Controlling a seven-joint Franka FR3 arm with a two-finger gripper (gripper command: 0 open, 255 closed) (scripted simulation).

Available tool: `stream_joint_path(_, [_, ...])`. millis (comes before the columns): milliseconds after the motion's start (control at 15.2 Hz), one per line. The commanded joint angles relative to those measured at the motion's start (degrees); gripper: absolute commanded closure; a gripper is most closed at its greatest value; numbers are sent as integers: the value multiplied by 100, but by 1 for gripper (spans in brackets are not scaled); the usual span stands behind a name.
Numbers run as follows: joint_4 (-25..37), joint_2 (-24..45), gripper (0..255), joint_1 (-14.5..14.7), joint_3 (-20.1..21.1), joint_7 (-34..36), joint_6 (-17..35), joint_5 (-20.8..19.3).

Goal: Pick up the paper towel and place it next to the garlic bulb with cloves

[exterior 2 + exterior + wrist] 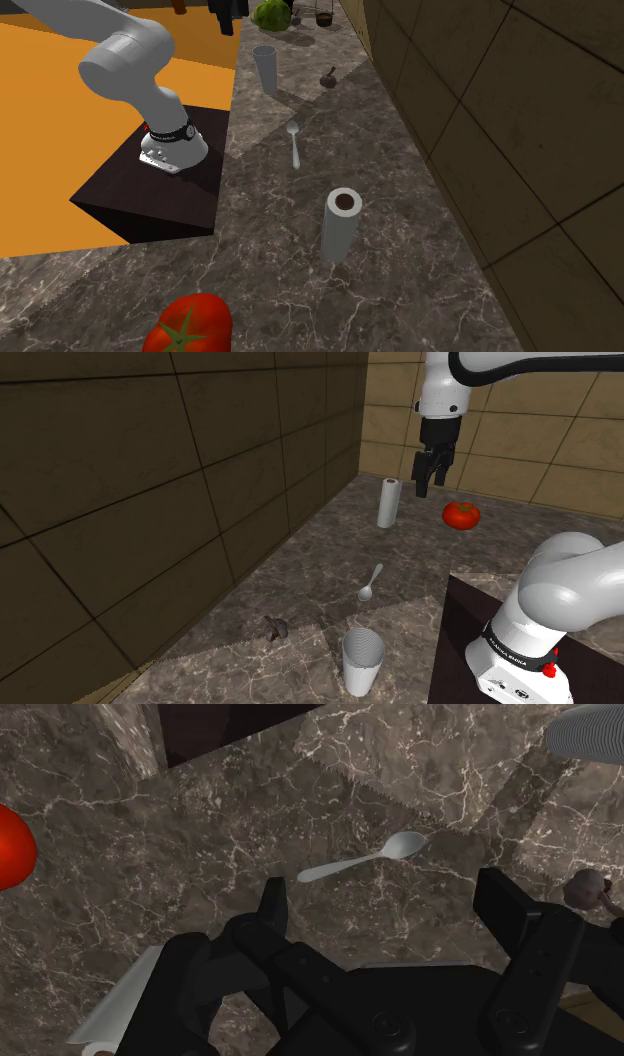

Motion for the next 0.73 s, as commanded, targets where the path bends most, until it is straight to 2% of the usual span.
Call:
stream_joint_path(0, [0,0,0,0,0,0,0,0])
stream_joint_path(660, [159,1365,0,-359,-659,-647,1509,-546])
